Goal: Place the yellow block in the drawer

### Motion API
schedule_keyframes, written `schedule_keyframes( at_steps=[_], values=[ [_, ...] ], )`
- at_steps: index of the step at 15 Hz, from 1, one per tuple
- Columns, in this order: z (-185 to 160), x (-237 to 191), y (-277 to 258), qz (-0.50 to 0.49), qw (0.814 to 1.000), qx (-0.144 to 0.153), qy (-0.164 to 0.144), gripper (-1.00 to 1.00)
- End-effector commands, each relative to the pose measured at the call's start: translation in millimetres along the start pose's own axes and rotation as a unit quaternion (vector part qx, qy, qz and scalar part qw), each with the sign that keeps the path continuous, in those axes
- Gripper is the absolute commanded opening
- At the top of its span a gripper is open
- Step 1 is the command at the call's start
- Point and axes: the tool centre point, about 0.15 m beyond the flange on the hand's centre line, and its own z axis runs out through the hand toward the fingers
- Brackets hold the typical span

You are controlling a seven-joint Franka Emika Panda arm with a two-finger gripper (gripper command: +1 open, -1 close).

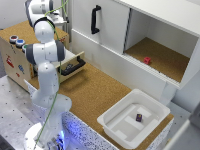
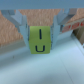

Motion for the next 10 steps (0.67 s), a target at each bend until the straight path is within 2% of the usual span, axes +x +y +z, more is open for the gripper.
schedule_keyframes(
  at_steps=[1, 4, 5, 10],
  values=[
    [55.5, -110.1, 16.7, -0.12, 0.983, 0.016, 0.141, -1.0],
    [69.0, -117.9, 14.2, -0.178, 0.973, 0.016, 0.143, -1.0],
    [72.5, -114.2, 7.7, -0.196, 0.97, 0.007, 0.141, -1.0],
    [97.1, -76.9, -12.6, -0.217, 0.967, -0.019, 0.13, -1.0]
  ],
)
